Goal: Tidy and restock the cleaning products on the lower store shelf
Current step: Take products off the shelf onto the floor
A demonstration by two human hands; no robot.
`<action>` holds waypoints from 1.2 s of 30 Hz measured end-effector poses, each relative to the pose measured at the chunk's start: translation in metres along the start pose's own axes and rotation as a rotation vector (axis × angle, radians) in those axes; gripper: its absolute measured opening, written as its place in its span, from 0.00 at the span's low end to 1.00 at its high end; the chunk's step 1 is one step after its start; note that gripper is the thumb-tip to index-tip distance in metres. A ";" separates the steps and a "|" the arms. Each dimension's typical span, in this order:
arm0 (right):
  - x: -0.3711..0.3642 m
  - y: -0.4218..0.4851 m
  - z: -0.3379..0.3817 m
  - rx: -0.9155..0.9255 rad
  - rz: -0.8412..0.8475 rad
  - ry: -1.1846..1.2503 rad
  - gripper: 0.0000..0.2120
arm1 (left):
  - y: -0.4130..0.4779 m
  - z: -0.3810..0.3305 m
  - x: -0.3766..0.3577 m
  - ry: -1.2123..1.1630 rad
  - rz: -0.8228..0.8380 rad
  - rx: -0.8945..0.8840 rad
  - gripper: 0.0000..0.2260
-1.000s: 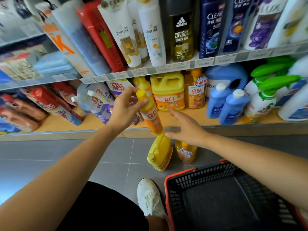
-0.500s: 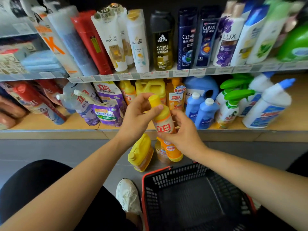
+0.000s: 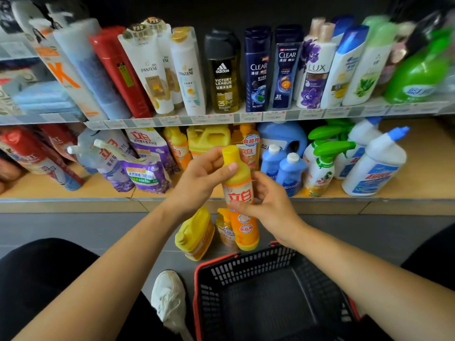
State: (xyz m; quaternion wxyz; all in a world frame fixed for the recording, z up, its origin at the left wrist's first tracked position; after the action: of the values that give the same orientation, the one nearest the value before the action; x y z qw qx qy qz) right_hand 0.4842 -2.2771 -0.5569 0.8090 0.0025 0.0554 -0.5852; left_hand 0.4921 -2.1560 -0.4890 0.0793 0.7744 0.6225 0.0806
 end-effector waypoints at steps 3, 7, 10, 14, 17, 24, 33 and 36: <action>-0.006 0.003 -0.005 -0.102 0.154 0.145 0.25 | 0.002 0.004 0.004 -0.027 0.044 0.037 0.18; -0.010 0.001 -0.003 -0.176 0.297 0.198 0.27 | 0.001 0.006 0.000 -0.093 0.062 0.054 0.19; -0.005 -0.003 0.000 -0.184 0.310 0.185 0.30 | -0.003 0.006 -0.009 -0.163 0.076 0.047 0.16; 0.003 -0.009 0.000 -0.170 0.269 0.132 0.25 | -0.007 0.004 -0.019 -0.207 0.068 0.004 0.18; 0.009 -0.013 -0.002 -0.156 0.205 0.106 0.25 | -0.008 0.003 -0.017 -0.161 0.021 -0.048 0.17; 0.025 -0.013 0.009 0.006 -0.050 -0.144 0.25 | -0.015 -0.005 -0.007 0.047 -0.140 -0.153 0.24; 0.017 -0.006 0.001 -0.014 0.041 -0.164 0.28 | -0.018 -0.016 -0.003 0.125 -0.191 -0.267 0.16; 0.010 -0.005 -0.003 -0.058 0.131 -0.046 0.29 | -0.014 -0.011 -0.003 -0.006 -0.176 -0.216 0.14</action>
State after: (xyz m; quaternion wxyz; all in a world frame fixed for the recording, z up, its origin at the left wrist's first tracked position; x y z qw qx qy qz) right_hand 0.4823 -2.2877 -0.5603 0.8464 -0.0309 0.0534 -0.5289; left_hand 0.4756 -2.1552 -0.4816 0.1708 0.7040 0.6755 0.1375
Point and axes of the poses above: each hand's wrist, its own y-axis towards the middle knuckle, its own x-axis out of the back of the hand, z = x × y, the point moved 10 cm from there along y, towards the middle knuckle, and after that the axes turned 7 degrees about -x, right-handed, at the moved point
